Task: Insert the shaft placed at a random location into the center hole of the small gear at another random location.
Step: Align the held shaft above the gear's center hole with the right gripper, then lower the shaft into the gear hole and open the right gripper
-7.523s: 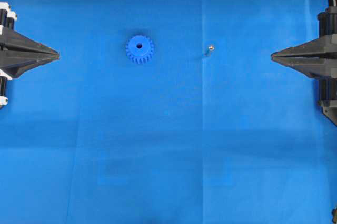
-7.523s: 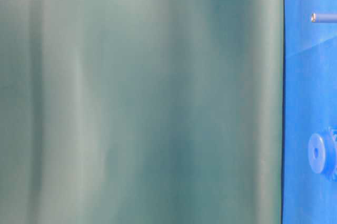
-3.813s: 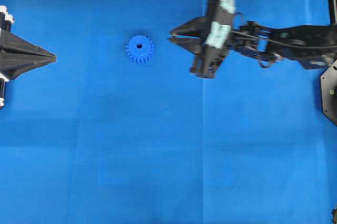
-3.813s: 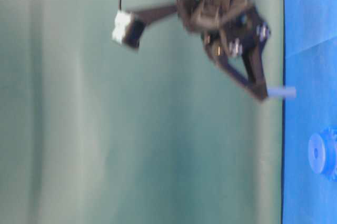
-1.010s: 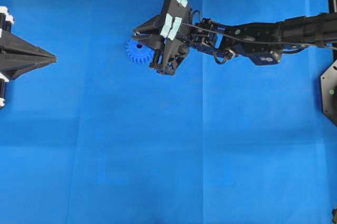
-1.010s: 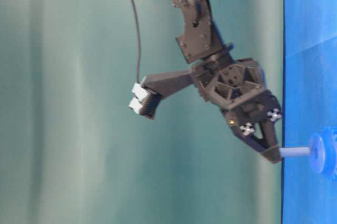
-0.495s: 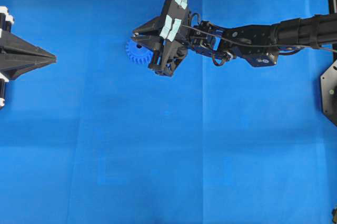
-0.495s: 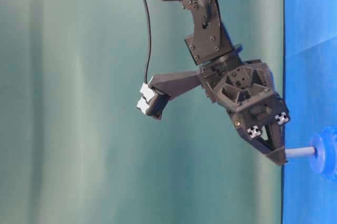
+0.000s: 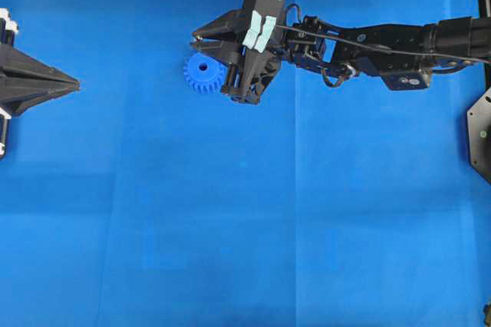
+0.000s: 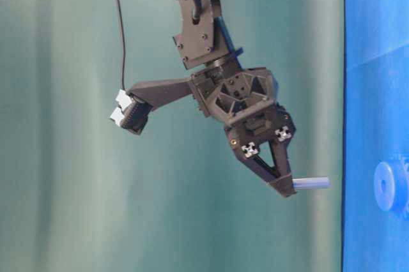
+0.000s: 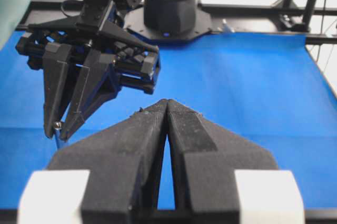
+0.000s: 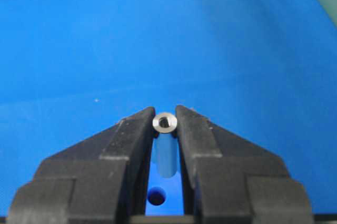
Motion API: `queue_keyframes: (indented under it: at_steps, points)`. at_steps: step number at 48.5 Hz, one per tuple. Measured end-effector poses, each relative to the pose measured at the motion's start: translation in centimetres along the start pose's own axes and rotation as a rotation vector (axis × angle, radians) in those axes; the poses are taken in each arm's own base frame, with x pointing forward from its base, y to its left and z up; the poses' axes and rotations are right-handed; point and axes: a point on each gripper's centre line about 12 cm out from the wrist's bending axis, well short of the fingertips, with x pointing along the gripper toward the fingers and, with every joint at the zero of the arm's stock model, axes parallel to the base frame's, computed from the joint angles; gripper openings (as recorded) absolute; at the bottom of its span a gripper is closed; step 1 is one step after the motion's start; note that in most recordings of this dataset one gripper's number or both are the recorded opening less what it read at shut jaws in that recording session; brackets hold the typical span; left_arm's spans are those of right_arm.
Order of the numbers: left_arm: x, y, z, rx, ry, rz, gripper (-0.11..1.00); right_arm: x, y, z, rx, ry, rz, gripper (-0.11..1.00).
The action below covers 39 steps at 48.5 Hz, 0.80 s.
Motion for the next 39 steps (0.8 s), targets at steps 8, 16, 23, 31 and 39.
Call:
queue_keyframes:
  at_steps: [8, 16, 23, 31, 39]
  points:
    - [0.0, 0.0, -0.1, 0.000, 0.002, 0.000, 0.00, 0.0, 0.3, 0.0, 0.000, -0.004, 0.005, 0.04]
    - [0.0, 0.0, -0.1, 0.001, 0.002, 0.000, 0.00, 0.8, 0.6, -1.6, 0.007, 0.019, 0.007, 0.04]
    - [0.0, 0.0, -0.1, 0.000, 0.002, 0.000, 0.00, 1.4, 0.3, -2.8, 0.018, 0.037, -0.006, 0.04]
    - [0.0, 0.0, -0.1, 0.000, 0.003, -0.002, 0.00, 2.1, 0.0, -4.1, 0.021, 0.041, -0.018, 0.04]
    - [0.0, 0.0, -0.1, -0.002, 0.003, -0.001, 0.00, 2.6, -0.3, -5.4, 0.036, 0.057, -0.034, 0.04]
